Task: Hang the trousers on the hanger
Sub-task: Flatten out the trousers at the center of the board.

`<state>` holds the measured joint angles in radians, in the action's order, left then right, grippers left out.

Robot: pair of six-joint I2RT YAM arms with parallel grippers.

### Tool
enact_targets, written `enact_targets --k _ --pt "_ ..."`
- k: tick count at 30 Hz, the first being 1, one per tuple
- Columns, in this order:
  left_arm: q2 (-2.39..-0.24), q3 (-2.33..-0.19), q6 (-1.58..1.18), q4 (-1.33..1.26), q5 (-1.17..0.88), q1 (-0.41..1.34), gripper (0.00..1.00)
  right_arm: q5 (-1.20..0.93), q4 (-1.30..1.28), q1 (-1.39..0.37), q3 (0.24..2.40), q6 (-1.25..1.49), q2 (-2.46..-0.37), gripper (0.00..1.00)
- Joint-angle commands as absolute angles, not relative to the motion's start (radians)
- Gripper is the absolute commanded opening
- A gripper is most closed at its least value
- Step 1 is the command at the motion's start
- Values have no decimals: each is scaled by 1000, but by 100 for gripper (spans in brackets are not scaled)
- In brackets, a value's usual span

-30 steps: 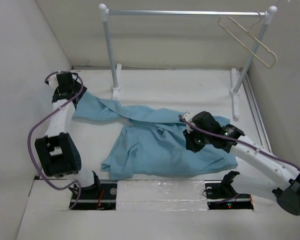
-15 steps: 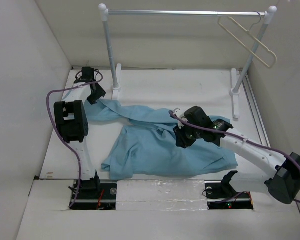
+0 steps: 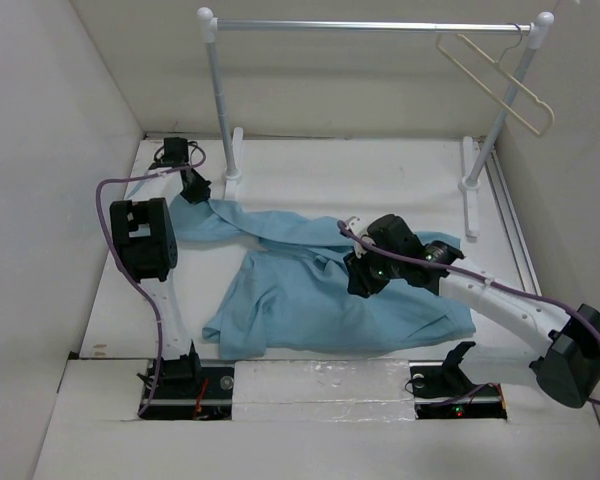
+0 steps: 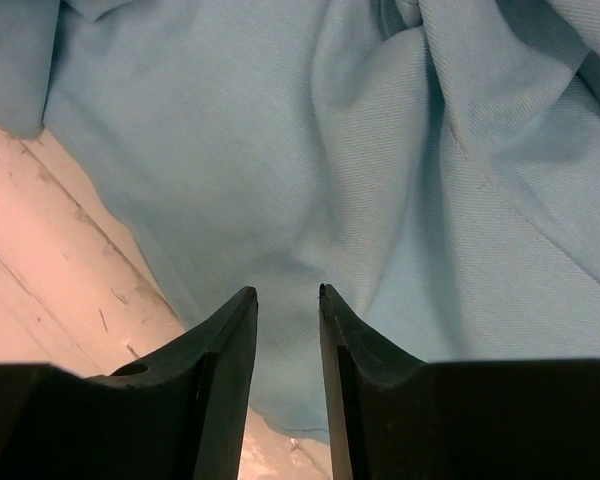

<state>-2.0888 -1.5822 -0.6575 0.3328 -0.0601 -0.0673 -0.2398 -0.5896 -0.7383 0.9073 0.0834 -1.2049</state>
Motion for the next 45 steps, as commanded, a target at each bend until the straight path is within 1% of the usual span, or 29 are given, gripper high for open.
enact_targets --k 1,2,3,4,8,11,12,13,15,16,18,19,20,21,22,23,25,27,30,31,32,35,37,38,40,41,42,44,45 --pt "-2099 -1649 -678 336 -90 -71 0 -216 -514 -747 922 91 -1209 37" --pt "-2079 -1670 -683 342 -95 -71 0 -187 -490 -747 923 87 -1213 42" --pt "-2059 -1690 -687 348 -98 -71 0 -183 -470 -717 917 86 -1233 51" --pt "-2031 -1731 -692 347 -104 -71 0 -183 -454 -701 914 86 -1250 54" --pt "-1877 -1879 -680 385 -48 -34 0 -215 -365 -657 893 97 -1356 56" --pt "-1757 -1869 -663 407 -11 -15 0 -204 -331 -646 865 115 -1420 56" --pt "-1723 -1829 -663 376 -11 -15 0 -193 -331 -646 859 121 -1431 56" --pt "-1682 -1725 -667 361 26 -15 0 -186 -328 -646 851 123 -1445 56" --pt "-1548 -1607 -672 318 40 -15 0 -172 -330 -646 833 123 -1456 56" --pt "-1498 -1456 -672 298 58 -15 0 -172 -331 -646 825 123 -1459 56" --pt "-1323 -1286 -686 238 93 -6 0 -184 -327 -635 798 129 -1456 56" --pt "-1260 -1118 -704 226 124 -6 0 -189 -321 -635 787 132 -1451 56" --pt "-1129 -1036 -716 221 142 -6 0 -198 -315 -635 773 133 -1439 56" --pt "-1067 -966 -729 219 170 -6 0 -201 -310 -635 746 138 -1433 56" --pt "-1002 -831 -764 221 236 -6 0 -207 -307 -635 733 143 -1424 56" --pt "-905 -771 -781 233 257 -23 0 -224 -301 -635 723 144 -1414 56" --pt "-852 -651 -807 261 274 -63 0 -244 -305 -635 695 146 -1378 56" --pt "-836 -594 -833 278 269 -63 0 -249 -333 -635 696 138 -1332 56" --pt "-880 -591 -871 302 255 -63 0 -238 -396 -620 707 124 -1257 56" --pt "-897 -621 -864 290 241 -63 0 -215 -455 -582 733 120 -1176 36" --pt "-897 -621 -864 290 241 -63 0 -215 -456 -581 733 120 -1175 36" --pt "-913 -701 -825 238 253 -63 0 -142 -500 -496 767 120 -1076 0" --pt "-942 -791 -804 229 273 -63 0 -101 -524 -427 782 121 -1045 0" --pt "-980 -828 -798 232 276 -63 0 -57 -522 -354 788 124 -1023 8" --pt "-1020 -929 -773 242 282 -63 0 -22 -512 -267 792 133 -1014 32" --pt "-1050 -965 -769 247 288 -63 0 -12 -505 -218 793 133 -1020 54" --pt "-1060 -1026 -764 245 294 -63 0 -11 -494 -118 790 130 -1026 63" --pt "-1078 -1075 -738 224 290 -63 0 -53 -460 -10 792 127 -1066 76" --pt "-1087 -1097 -729 210 290 -63 0 -67 -436 80 788 120 -1087 78"
